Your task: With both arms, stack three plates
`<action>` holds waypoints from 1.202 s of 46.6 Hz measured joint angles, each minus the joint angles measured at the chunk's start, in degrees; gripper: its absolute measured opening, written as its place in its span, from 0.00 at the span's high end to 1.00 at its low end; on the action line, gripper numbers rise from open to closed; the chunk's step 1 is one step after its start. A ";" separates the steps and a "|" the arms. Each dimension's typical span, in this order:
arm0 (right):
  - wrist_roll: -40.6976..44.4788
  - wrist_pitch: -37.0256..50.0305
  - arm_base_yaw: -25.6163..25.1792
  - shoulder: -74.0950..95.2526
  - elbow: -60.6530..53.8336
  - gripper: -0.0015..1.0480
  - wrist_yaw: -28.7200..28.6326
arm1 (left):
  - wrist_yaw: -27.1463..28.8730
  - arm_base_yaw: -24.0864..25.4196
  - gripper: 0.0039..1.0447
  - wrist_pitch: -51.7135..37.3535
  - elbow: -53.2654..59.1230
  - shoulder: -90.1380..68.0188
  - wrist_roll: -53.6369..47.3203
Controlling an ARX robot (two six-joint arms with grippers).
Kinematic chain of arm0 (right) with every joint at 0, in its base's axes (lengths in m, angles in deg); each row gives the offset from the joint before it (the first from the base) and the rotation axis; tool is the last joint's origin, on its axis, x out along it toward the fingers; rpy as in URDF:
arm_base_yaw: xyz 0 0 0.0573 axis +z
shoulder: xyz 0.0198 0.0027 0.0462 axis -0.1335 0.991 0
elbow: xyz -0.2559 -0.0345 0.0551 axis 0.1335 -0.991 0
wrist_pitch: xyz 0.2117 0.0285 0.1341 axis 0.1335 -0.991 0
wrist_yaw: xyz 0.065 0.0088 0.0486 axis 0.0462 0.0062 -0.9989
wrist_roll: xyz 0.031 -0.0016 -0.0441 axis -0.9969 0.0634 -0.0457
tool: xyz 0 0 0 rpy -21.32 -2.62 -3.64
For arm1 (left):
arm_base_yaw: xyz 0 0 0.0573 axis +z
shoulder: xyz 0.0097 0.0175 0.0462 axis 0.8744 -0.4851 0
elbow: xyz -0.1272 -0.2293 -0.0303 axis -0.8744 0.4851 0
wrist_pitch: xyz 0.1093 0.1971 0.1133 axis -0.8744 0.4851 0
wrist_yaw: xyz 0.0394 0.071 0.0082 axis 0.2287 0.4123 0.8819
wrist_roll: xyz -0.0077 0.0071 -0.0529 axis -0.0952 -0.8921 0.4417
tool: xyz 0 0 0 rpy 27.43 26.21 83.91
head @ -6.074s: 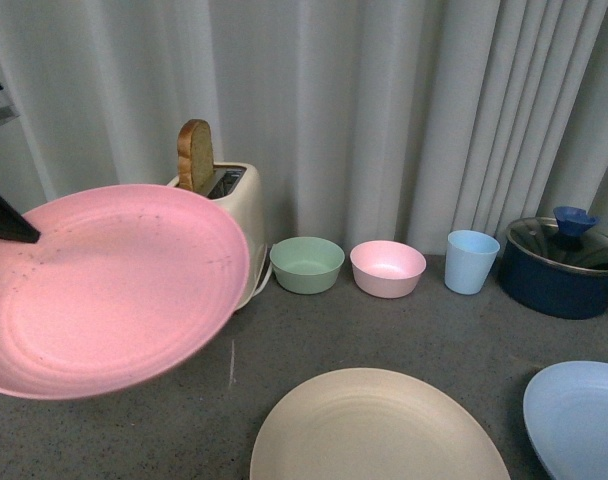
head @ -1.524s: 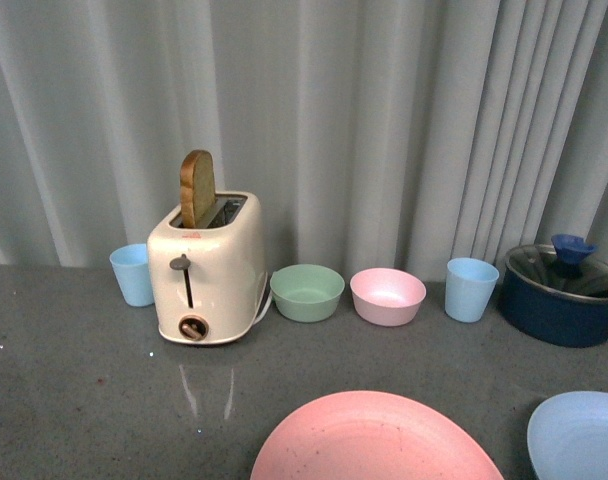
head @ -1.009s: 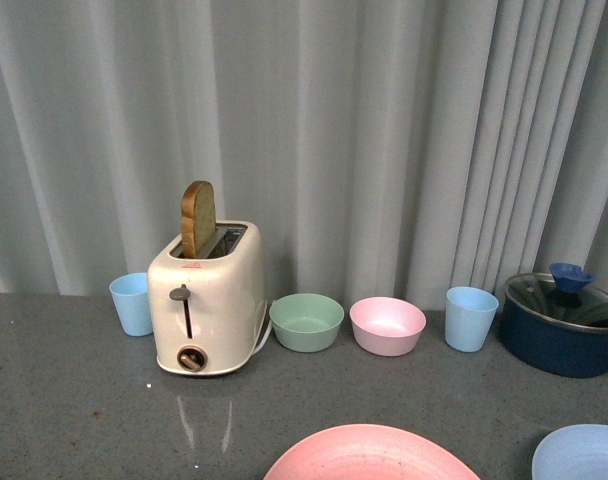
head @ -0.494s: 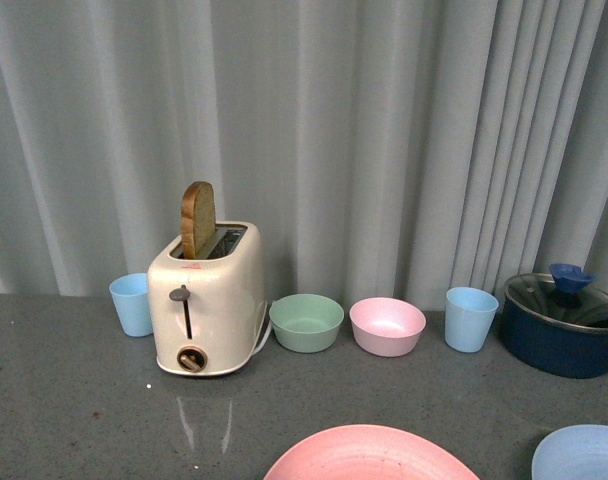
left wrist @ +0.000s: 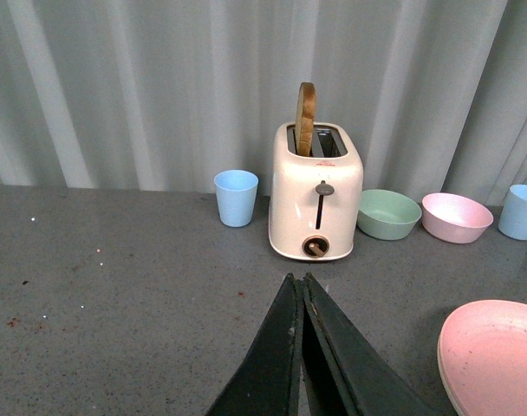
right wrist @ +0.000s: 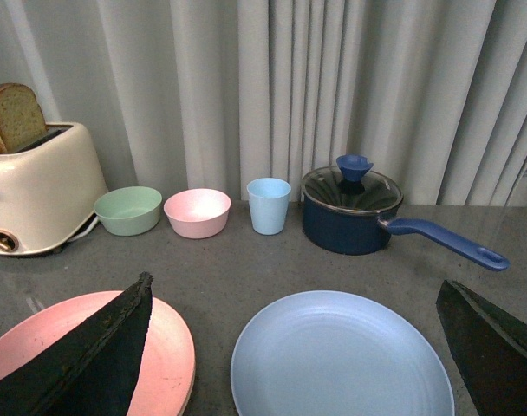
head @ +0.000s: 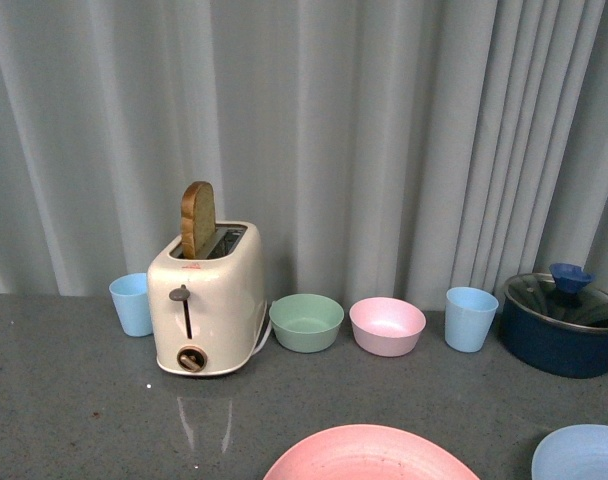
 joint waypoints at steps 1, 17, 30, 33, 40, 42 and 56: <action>0.00 0.00 0.00 0.00 0.00 0.07 0.00 | 0.00 0.00 0.97 0.33 0.00 0.33 0.00; 0.00 0.00 0.00 0.00 0.00 0.07 0.00 | 0.00 0.00 0.97 13.33 -0.02 12.28 0.02; 0.00 0.00 0.00 0.00 0.00 0.07 0.00 | 0.00 0.00 0.82 13.66 -0.02 13.25 0.04; 0.00 0.00 0.00 0.00 0.00 0.07 0.00 | 0.00 0.00 0.72 13.66 -0.02 13.25 0.04; 0.00 0.00 0.02 0.00 0.00 0.07 0.00 | 0.00 0.00 0.48 13.66 -0.02 13.27 0.04; 0.00 0.00 0.00 0.00 0.00 0.07 0.00 | 0.00 0.00 0.39 13.66 -0.02 13.27 0.04; 0.00 0.00 0.00 0.00 0.00 0.07 0.02 | 0.00 0.00 0.07 13.66 -0.02 13.27 0.04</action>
